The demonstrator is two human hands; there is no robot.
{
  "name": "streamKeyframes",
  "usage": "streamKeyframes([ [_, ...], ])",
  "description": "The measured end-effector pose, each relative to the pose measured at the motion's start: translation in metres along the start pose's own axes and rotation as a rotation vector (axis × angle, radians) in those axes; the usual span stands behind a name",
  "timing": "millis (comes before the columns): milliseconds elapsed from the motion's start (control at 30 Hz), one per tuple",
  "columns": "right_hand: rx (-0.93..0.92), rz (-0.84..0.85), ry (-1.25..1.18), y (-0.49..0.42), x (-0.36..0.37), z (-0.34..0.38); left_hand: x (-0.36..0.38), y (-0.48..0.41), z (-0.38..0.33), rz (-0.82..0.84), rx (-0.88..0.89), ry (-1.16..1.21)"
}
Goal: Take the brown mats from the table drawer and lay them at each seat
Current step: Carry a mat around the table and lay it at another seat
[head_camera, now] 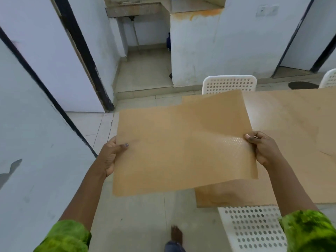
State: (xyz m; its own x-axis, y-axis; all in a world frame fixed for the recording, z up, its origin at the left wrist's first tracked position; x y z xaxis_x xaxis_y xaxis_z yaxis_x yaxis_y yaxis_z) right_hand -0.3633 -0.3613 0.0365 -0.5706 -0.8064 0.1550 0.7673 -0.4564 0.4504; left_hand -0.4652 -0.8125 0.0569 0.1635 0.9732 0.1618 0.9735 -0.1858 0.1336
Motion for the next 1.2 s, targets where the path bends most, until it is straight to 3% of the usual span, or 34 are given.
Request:
streamKeyframes([
  [300, 0.02, -0.09, -0.039, -0.086, 0.061, 0.028, -0.011, -0.156, -0.022, 0.029, 0.015, -0.029],
  [500, 0.023, -0.182, -0.057, -0.14, 0.083, 0.047, 0.005, -0.261, -0.031, 0.14, -0.011, -0.04],
  [900, -0.003, -0.582, -0.264, -0.178, 0.12, 0.042, 0.069, -0.468, -0.071, 0.612, -0.032, -0.153],
  [1200, -0.042, -0.872, -0.449, -0.191, 0.09, 0.042, 0.213, -0.571, -0.06, 0.959, -0.052, -0.197],
])
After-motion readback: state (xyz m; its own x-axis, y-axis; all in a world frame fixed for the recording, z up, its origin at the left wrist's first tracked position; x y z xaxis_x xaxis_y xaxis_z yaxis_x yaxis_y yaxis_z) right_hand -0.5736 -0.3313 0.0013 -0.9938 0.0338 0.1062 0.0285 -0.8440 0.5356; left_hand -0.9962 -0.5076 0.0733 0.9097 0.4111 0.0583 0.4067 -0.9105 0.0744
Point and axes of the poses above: each hand's wrist, its own y-axis away from the middle knuckle, its own x-axis out of the palm, z = x × y, the point moved 5 cm from there along -y, towards the middle knuckle, and after that the axes turned 10 degrees about x, right-handed, at the moved point
